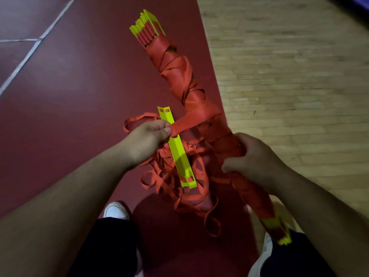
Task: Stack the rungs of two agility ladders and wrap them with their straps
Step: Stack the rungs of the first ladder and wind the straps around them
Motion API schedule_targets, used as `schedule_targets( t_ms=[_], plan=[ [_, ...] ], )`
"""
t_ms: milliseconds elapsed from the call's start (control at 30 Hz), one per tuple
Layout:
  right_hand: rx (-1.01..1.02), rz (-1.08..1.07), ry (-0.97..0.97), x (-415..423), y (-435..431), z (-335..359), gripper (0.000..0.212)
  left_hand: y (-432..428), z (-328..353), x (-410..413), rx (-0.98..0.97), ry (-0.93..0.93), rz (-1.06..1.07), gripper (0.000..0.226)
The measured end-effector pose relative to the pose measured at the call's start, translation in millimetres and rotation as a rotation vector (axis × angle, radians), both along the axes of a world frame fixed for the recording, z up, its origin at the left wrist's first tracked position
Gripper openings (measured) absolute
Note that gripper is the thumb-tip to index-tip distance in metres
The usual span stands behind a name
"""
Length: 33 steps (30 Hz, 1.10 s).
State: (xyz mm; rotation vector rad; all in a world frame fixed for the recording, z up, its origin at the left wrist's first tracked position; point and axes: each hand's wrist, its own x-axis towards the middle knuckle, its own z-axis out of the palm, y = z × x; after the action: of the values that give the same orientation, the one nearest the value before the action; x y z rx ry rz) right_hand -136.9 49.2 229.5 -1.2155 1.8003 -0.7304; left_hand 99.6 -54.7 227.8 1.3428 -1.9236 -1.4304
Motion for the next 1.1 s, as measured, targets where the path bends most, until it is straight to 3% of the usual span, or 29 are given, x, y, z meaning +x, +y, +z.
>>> schedule_targets(
  t_ms=[33, 167, 300, 433, 533, 733, 867, 1100],
  plan=[
    [0.023, 0.027, -0.077, 1.7, 1.0, 0.8, 0.050, 0.1, 1.6, -1.7, 0.027, 0.058, 0.031, 0.023],
    [0.075, 0.122, -0.366, 5.0, 2.7, 5.8, 0.047, 2.4, 3.9, -2.0, -0.038, 0.152, -0.050, 0.048],
    [0.146, 0.168, -0.537, 4.9, 3.5, 6.1, 0.050, 1.2, 3.8, -5.3, -0.213, 0.215, -0.045, 0.027],
    [0.156, 0.164, -0.572, 3.6, 5.0, 6.6, 0.056, 4.3, 4.0, -6.6, -0.203, 0.248, -0.111, 0.016],
    [0.151, 0.157, -0.564, 1.9, 2.8, 6.7, 0.057, 2.7, 7.4, -6.7, -0.241, 0.189, -0.096, 0.019],
    [0.163, 0.174, -0.569, 2.2, -0.2, 6.4, 0.054, 6.3, 7.9, -8.9, -0.128, 0.277, -0.088, 0.022],
    [0.155, 0.147, -0.621, 1.3, -0.4, 7.2, 0.053, 5.4, 15.8, -6.8, -0.195, 0.253, -0.081, 0.024],
    [0.183, 0.126, -0.600, 7.7, 1.7, 8.2, 0.064, 9.3, 15.0, -11.7, -0.121, 0.195, -0.089, 0.034]
  ],
)
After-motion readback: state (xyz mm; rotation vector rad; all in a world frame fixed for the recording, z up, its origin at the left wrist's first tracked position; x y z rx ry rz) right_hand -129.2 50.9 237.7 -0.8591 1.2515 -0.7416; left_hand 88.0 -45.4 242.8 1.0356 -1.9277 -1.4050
